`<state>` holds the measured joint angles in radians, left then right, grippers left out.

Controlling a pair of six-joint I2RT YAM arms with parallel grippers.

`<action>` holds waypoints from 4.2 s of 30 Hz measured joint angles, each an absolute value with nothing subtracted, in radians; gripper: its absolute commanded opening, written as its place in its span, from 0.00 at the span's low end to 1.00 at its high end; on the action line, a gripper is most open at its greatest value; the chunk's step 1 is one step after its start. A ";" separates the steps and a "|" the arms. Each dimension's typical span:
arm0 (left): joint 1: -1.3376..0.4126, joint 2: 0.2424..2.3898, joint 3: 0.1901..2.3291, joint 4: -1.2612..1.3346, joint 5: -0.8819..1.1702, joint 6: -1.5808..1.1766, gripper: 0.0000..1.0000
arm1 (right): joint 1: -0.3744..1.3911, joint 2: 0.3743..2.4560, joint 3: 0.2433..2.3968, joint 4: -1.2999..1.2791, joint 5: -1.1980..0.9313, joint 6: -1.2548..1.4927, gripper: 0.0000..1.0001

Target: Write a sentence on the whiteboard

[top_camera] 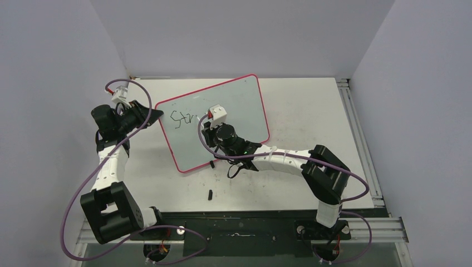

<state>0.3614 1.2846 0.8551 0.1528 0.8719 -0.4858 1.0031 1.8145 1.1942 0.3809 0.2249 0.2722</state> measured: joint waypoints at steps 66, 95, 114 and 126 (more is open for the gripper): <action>0.361 1.285 0.855 0.152 0.871 -0.485 0.20 | 0.986 1.815 1.171 0.334 0.221 0.275 0.05; 0.361 1.285 0.855 0.145 0.871 -0.486 0.20 | 1.003 1.846 1.224 0.303 0.202 0.243 0.05; 0.361 1.282 0.855 0.144 0.871 -0.485 0.20 | 1.005 1.754 1.222 0.245 0.137 0.222 0.05; 0.361 1.282 0.855 0.142 0.871 -0.477 0.20 | 0.936 1.744 1.253 0.153 0.045 0.184 0.05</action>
<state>0.3614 1.2823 0.8547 0.1417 0.8715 -0.4774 0.9363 1.7435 1.2526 0.1532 0.0448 0.1844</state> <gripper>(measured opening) 0.206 0.152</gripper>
